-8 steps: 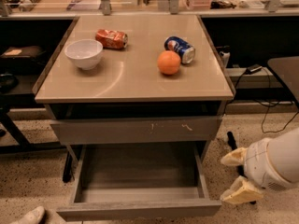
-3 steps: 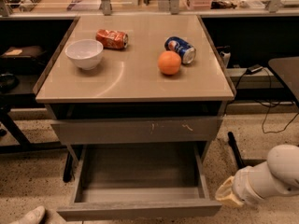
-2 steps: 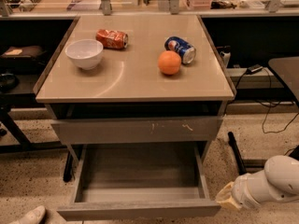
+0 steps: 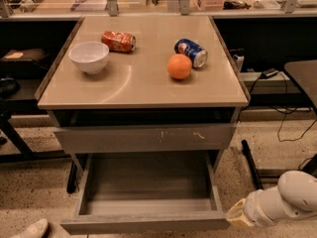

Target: Close middle drawer

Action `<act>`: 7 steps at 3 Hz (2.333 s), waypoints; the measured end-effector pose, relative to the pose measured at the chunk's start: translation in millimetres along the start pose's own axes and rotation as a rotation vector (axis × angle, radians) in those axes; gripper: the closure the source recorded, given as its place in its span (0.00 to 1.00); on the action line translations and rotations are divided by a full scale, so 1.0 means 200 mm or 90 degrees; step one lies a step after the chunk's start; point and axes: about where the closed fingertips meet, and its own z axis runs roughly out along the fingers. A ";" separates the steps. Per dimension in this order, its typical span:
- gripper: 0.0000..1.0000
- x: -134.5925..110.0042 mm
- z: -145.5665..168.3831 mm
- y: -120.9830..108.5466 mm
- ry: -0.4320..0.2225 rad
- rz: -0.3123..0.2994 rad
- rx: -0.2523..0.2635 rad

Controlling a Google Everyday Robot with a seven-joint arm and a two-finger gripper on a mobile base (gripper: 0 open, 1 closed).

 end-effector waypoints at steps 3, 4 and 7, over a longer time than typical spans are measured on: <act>1.00 -0.12 0.35 0.26 -0.030 -0.100 -0.064; 1.00 -0.16 0.46 0.30 -0.069 -0.136 -0.068; 0.57 -0.22 0.51 0.30 -0.106 -0.159 -0.065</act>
Offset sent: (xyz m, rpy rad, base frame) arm -0.0426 0.0873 -0.0434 0.0710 -0.0178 0.2232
